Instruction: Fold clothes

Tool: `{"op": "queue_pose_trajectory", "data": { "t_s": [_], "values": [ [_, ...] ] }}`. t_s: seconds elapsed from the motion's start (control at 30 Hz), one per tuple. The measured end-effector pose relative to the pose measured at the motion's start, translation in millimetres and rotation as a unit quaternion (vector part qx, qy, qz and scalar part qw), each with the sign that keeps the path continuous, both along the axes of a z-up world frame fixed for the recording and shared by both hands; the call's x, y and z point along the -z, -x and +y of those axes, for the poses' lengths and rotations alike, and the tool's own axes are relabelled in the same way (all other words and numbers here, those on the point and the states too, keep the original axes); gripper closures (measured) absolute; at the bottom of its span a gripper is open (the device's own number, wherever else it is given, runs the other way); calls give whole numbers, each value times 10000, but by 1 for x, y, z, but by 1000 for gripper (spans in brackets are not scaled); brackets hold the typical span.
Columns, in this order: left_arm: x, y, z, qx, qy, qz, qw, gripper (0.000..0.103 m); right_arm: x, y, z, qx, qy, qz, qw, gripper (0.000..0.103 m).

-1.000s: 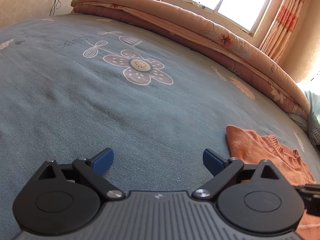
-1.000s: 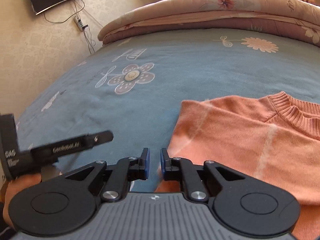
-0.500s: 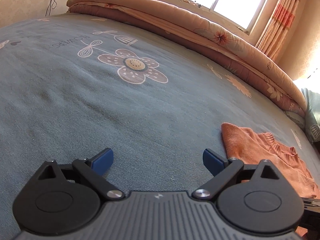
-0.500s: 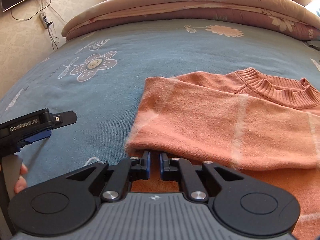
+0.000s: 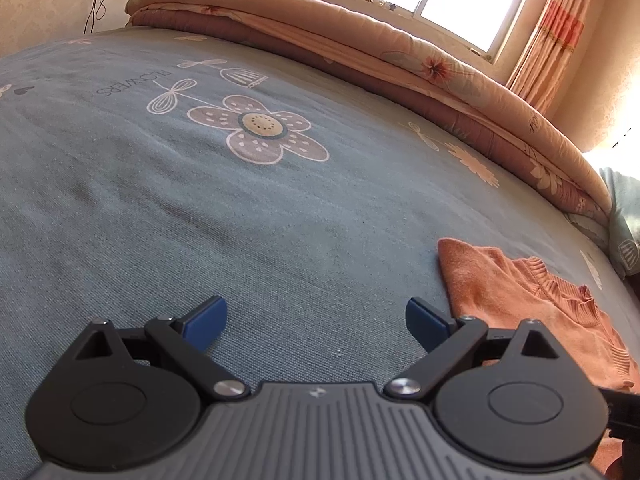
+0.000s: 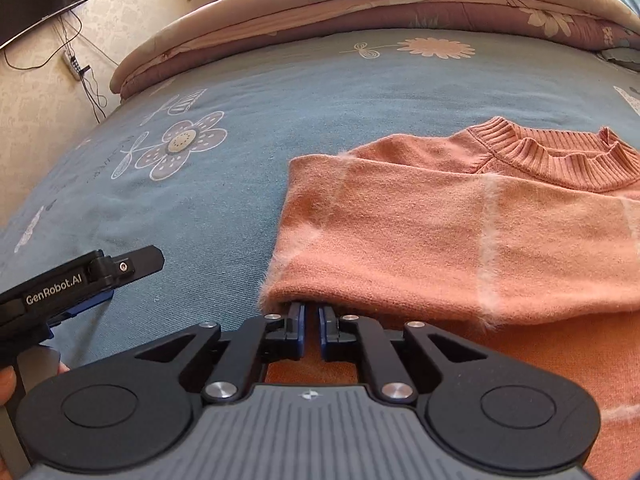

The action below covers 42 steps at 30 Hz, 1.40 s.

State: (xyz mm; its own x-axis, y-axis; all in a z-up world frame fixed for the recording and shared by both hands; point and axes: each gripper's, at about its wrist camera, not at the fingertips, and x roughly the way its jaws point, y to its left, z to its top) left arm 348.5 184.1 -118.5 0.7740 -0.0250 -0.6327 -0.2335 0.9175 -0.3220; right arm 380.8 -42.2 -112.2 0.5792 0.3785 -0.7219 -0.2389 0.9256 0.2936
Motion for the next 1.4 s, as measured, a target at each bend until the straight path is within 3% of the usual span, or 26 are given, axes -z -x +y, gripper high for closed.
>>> {"op": "queue_pose_trajectory", "data": {
  "t_s": [0.13, 0.27, 0.57, 0.73, 0.8, 0.83, 0.87, 0.97, 1.03, 1.13, 1.23, 1.33, 1.4],
  "values": [
    [0, -1, 0, 10, 42, -4, 10000, 7, -2, 0, -3, 149, -242, -144, 9995, 93],
    [0, 0, -2, 31, 11, -7, 10000, 7, 9, -9, 4, 55, -156, 131, 9998, 93],
    [1, -2, -6, 72, -36, 4, 10000, 7, 23, -27, -3, 64, -919, 390, 9950, 99],
    [1, -3, -9, 100, -92, 20, 9999, 7, 11, -7, 1, 2, -588, 243, 9980, 99],
    [1, -3, -8, 100, -83, 19, 9999, 7, 8, 5, 5, -194, -435, 223, 9986, 92],
    [1, -3, -8, 102, -83, 20, 9999, 7, 8, 11, 8, -347, -405, 243, 9983, 79],
    [1, -3, -9, 106, -88, 21, 9999, 7, 9, 18, 13, -470, -262, 173, 9984, 74],
    [1, -3, -9, 118, -96, 23, 9999, 7, 7, 35, 29, -688, 304, -150, 9970, 71],
    [1, -3, -8, 121, -82, 21, 9999, 7, 1, 44, 32, -1008, 320, -126, 9943, 61],
    [0, -3, -7, 111, -39, 19, 9999, 7, -10, 57, 30, -1475, 443, -401, 9873, 62],
    [0, -2, -8, 112, -48, 18, 9999, 7, -13, 52, 33, -1523, 616, -724, 9837, 62],
    [0, -2, -8, 119, -51, 19, 9999, 7, -4, 35, 38, -1401, 769, -793, 9840, 61],
    [0, -3, -8, 125, -51, 20, 9999, 7, 6, 27, 37, -1299, 651, -549, 9879, 54]
  ]
}}
